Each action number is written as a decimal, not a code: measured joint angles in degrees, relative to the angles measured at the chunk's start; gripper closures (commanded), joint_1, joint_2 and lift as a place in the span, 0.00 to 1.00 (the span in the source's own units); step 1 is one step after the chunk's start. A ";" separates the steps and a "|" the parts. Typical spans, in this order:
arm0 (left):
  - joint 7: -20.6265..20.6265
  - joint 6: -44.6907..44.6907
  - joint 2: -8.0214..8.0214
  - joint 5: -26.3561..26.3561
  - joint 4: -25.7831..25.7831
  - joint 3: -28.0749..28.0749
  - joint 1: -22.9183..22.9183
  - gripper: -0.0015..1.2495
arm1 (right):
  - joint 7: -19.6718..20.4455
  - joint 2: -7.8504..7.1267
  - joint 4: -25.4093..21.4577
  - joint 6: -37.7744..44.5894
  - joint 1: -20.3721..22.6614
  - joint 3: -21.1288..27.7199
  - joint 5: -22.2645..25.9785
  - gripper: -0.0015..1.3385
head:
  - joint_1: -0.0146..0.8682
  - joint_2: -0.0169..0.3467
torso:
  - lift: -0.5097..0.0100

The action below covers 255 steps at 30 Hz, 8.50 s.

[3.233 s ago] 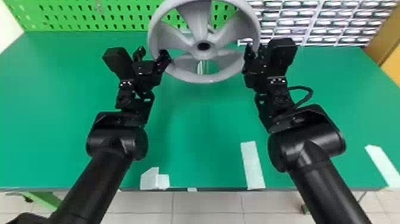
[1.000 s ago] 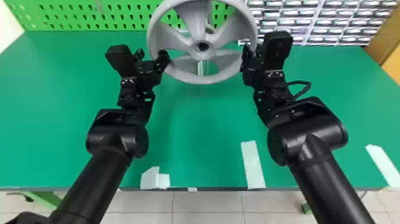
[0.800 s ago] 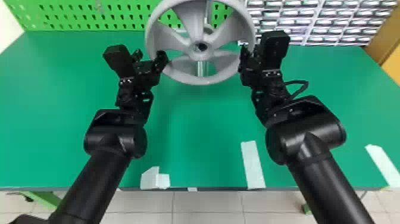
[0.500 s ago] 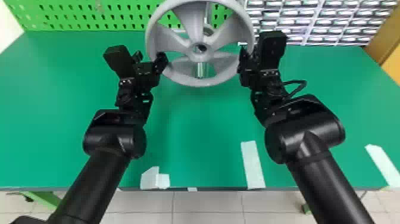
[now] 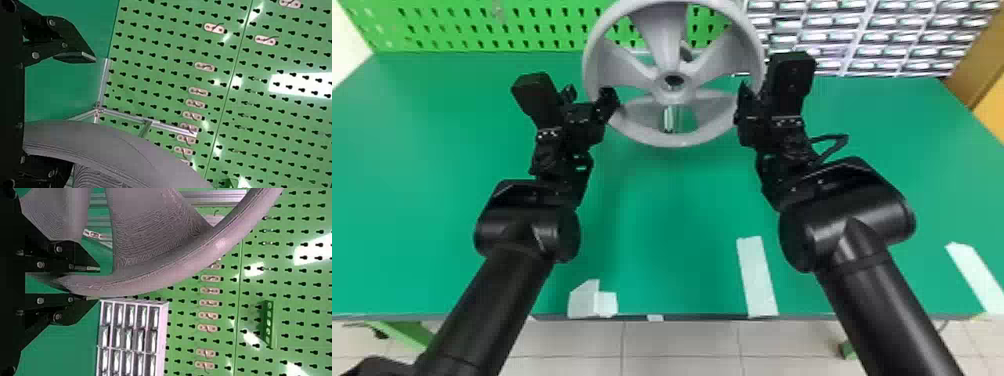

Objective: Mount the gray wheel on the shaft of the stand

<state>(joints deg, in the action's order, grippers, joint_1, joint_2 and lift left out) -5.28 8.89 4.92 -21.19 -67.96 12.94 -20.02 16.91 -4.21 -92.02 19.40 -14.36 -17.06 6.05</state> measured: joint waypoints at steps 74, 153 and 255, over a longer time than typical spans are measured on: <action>5.12 9.17 -0.05 1.67 11.89 -1.04 -5.08 0.46 | -0.10 -0.39 5.82 -4.62 -3.57 0.45 -2.18 0.91 | 1.00 0.19 | 0.79; 8.25 0.80 -0.05 4.06 11.36 -4.45 -6.87 0.46 | -4.89 0.52 4.87 7.15 -5.91 2.10 -1.33 0.91 | 1.00 0.19 | 0.79; 8.23 0.74 -1.58 5.53 16.81 -4.28 -12.14 0.45 | -4.87 2.17 12.31 6.70 -11.12 0.80 -1.04 0.83 | 1.00 0.19 | 0.79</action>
<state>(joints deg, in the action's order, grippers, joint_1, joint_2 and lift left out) 2.95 9.62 3.34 -15.66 -51.15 8.67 -32.17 12.03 -2.05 -79.71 26.09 -25.48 -16.26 5.00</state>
